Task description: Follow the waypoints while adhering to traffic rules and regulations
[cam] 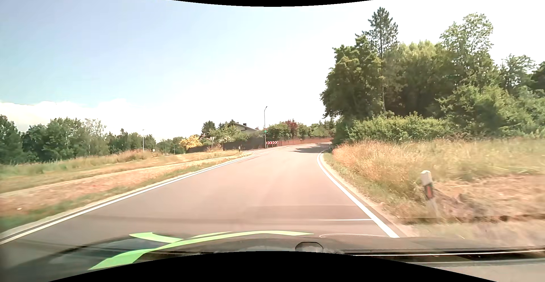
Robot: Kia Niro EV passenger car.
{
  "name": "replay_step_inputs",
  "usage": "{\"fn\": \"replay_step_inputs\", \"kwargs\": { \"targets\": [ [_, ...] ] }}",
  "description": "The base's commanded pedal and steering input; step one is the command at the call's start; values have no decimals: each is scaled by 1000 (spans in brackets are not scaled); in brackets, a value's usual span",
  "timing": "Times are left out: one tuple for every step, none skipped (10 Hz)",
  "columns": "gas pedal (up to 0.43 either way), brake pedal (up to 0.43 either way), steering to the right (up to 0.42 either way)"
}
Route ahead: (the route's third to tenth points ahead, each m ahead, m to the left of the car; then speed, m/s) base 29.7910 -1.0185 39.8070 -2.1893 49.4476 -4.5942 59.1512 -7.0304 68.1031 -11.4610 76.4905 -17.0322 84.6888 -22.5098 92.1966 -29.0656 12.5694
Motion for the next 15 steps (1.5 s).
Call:
{"fn": "replay_step_inputs", "kwargs": {
  "targets": [
    [110,0,3],
    [118,0,4],
    [118,0,6],
    [118,0,11],
    [118,0,15],
    [118,0,19],
    [130,0,22],
    [130,0,24],
    [130,0,24],
    [157,0,24],
    [177,0,23],
    [189,0,25],
    [189,0,29],
    [197,0,31],
    [197,0,32]
  ]
}}
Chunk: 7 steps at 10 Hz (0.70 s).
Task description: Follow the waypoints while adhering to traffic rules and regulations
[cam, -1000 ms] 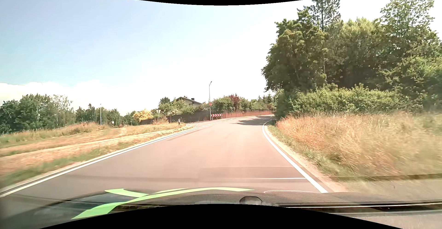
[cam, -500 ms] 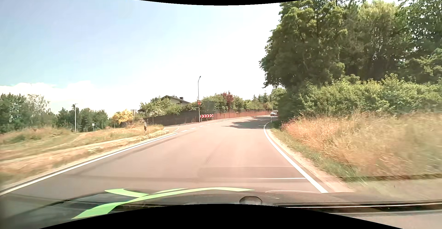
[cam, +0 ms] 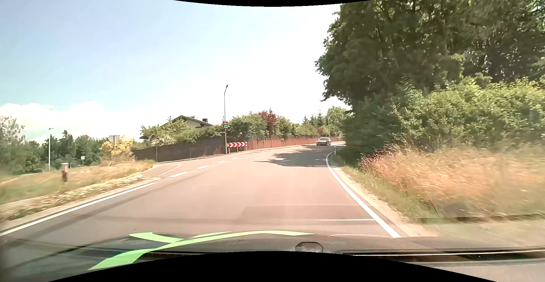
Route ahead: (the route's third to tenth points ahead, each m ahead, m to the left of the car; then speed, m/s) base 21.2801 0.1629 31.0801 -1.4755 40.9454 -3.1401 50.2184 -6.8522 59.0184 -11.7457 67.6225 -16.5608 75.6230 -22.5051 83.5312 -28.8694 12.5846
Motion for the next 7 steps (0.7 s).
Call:
{"fn": "replay_step_inputs", "kwargs": {
  "targets": [
    [197,0,32],
    [197,0,32],
    [197,0,32],
    [197,0,32],
    [197,0,32],
    [197,0,32],
    [209,0,32]
  ]
}}
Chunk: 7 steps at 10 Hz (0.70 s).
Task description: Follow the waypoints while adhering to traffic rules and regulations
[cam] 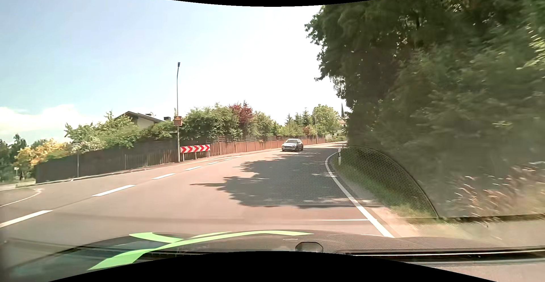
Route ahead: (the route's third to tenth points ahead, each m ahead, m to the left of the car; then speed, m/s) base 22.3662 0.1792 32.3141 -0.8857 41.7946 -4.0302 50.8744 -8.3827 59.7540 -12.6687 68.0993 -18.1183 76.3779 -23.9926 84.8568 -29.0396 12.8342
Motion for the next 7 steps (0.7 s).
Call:
{"fn": "replay_step_inputs", "kwargs": {
  "targets": [
    [220,0,32],
    [220,0,32],
    [209,0,32],
    [189,0,32],
    [189,0,33],
    [189,0,33],
    [189,0,33]
  ]
}}
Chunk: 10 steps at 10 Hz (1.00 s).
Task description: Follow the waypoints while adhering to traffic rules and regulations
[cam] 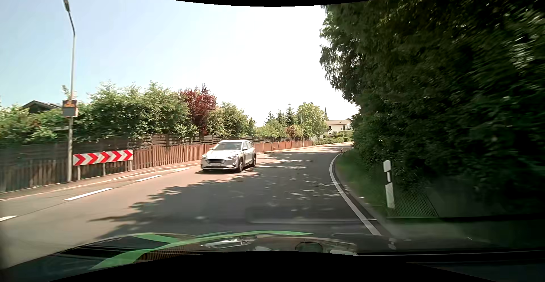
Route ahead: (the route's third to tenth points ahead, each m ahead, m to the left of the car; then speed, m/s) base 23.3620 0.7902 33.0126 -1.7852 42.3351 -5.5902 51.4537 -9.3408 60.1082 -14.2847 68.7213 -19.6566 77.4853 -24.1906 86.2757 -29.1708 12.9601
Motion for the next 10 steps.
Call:
{"fn": "replay_step_inputs", "kwargs": {
  "targets": [
    [189,0,33],
    [189,0,34],
    [189,0,34],
    [189,0,36],
    [189,0,39],
    [197,0,41],
    [197,0,41],
    [197,0,41],
    [197,0,41],
    [189,0,41]
  ]
}}
